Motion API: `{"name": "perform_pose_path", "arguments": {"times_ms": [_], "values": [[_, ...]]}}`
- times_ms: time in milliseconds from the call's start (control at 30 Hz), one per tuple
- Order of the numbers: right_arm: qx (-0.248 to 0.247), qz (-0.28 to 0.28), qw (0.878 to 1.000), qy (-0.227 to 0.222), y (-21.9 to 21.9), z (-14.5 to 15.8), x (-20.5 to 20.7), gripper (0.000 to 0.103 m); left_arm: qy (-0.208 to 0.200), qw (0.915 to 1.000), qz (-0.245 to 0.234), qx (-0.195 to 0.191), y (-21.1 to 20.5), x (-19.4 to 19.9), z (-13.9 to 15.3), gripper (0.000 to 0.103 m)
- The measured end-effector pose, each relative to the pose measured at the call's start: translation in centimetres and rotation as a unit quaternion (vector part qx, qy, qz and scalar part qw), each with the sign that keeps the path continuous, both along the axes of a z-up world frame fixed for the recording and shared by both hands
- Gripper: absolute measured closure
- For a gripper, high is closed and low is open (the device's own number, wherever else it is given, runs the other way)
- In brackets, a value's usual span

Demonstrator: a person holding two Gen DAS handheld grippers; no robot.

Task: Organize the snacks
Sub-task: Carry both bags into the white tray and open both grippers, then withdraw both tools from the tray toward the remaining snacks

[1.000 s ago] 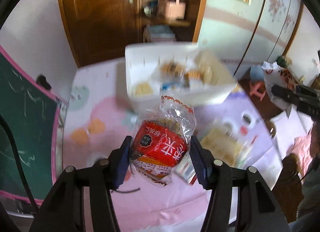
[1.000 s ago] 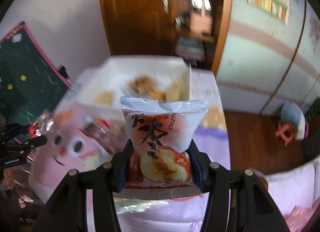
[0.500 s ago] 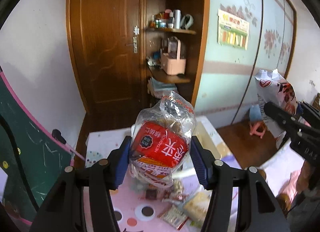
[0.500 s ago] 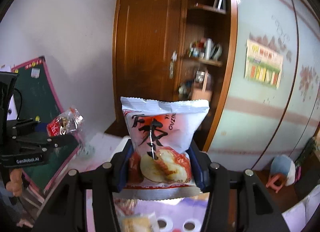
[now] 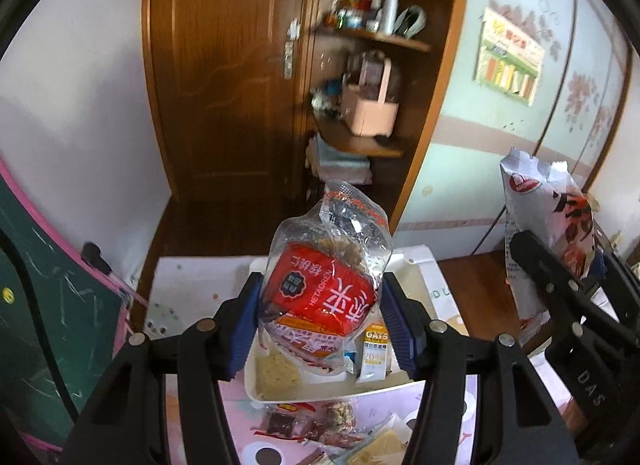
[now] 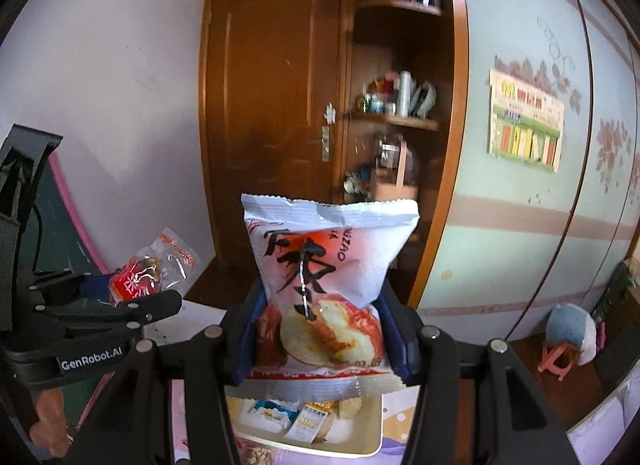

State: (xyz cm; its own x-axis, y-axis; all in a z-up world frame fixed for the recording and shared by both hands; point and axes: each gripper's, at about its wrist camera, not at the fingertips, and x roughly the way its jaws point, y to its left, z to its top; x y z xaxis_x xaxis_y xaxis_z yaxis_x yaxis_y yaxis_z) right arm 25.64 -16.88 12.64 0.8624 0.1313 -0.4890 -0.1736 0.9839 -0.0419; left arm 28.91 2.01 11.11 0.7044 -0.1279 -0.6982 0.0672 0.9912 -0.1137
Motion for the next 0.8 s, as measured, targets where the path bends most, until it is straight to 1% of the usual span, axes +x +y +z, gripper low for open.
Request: {"name": "perform_pose_path", "arguments": {"times_ms": [100,167,233,267,300,333,367,433,467,633,800], "values": [[0.005,-0.01,1.0,0.027,-0.4,-2.4,2.1,0.05,0.016,0.9998,0.006,0.007,-0.3,2.1,-2.5,0.046],[0.008,-0.009,0.999,0.049,-0.6,-4.0,3.4,0.049,0.024,0.9996,0.007,0.014,-0.5,3.1,-3.9,0.044],[0.016,-0.002,0.997,0.078,-0.8,-5.5,4.5,0.049,0.03,0.9992,0.011,0.023,-0.5,3.9,-5.1,0.034],[0.025,0.003,0.995,0.099,-1.1,-6.4,5.1,0.048,0.033,0.999,0.013,0.027,-0.6,4.1,-5.7,0.022],[0.029,0.004,0.993,0.111,-1.1,-7.1,5.4,0.047,0.034,0.9988,0.015,0.031,-0.7,4.4,-6.2,0.017],[0.03,0.002,0.993,0.117,-1.2,-7.6,5.7,0.045,0.034,0.9987,0.021,0.033,-0.5,4.6,-6.7,0.012],[0.025,-0.004,0.993,0.118,-1.4,-8.0,5.8,0.04,0.035,0.9986,0.024,0.032,-0.4,4.7,-6.9,0.01],[0.018,-0.007,0.993,0.117,-1.5,-8.5,5.7,0.033,0.047,0.9983,0.023,0.024,-0.1,4.9,-7.7,0.01],[0.021,-0.005,0.993,0.118,-1.6,-8.7,5.5,0.032,0.052,0.9981,0.025,0.02,0.1,5.0,-7.9,0.01],[0.034,-0.005,0.99,0.133,-2.4,-9.0,4.8,0.03,0.074,0.9963,0.044,-0.01,1.8,4.3,-9.1,0.01],[0.029,-0.014,0.99,0.14,-3.3,-9.0,3.6,0.03,0.071,0.9963,0.048,0.003,2.1,2.8,-8.6,0.01]]}}
